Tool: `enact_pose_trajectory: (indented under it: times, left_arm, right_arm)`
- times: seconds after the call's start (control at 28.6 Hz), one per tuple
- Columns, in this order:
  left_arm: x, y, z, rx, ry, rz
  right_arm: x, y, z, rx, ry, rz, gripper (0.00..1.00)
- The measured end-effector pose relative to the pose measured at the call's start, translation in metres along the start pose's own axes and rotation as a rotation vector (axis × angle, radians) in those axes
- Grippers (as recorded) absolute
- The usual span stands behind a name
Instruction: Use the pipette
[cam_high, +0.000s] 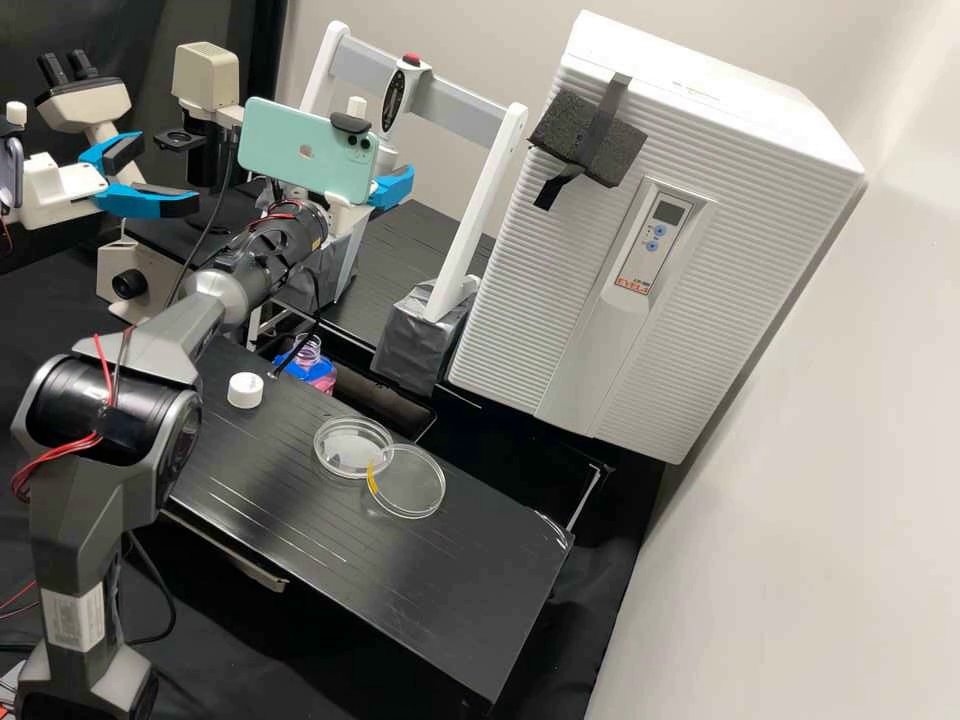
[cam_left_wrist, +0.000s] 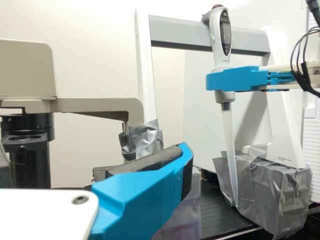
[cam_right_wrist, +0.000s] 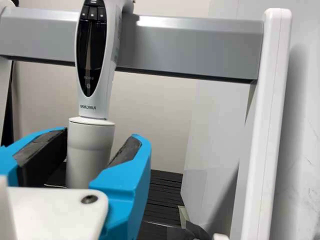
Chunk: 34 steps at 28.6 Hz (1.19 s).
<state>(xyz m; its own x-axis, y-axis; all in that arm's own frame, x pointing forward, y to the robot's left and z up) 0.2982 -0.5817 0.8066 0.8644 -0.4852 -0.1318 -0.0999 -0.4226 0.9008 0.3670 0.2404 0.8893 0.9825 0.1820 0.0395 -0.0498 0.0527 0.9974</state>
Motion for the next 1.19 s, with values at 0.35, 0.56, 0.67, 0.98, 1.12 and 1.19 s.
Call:
enact_pose_trajectory:
  times: [0.35, 0.56, 0.67, 0.98, 1.12, 1.19]
  left_arm:
    - [0.0000, 0.0000, 0.0000, 0.000, 0.000, 0.000]
    - [0.0000, 0.0000, 0.0000, 0.000, 0.000, 0.000]
    - [0.0000, 0.0000, 0.0000, 0.000, 0.000, 0.000]
    - [0.0000, 0.0000, 0.0000, 0.000, 0.000, 0.000]
    - [0.0000, 0.0000, 0.0000, 0.000, 0.000, 0.000]
    - [0.0000, 0.0000, 0.0000, 0.000, 0.000, 0.000]
  right_arm:
    - [-0.0004, -0.0017, -0.0020, -0.014, 0.005, -0.005, 0.00]
    - [-0.0004, -0.0016, -0.0018, -0.009, 0.003, -0.004, 0.00]
    - [-0.0004, -0.0016, -0.0017, -0.008, 0.002, -0.004, 0.00]
    - [-0.0004, -0.0016, -0.0017, -0.008, 0.002, -0.004, 0.00]
    - [-0.0004, -0.0016, -0.0017, -0.008, 0.002, -0.004, 0.00]
    - [-0.0012, 0.0004, -0.0032, -0.007, 0.006, 0.000, 0.00]
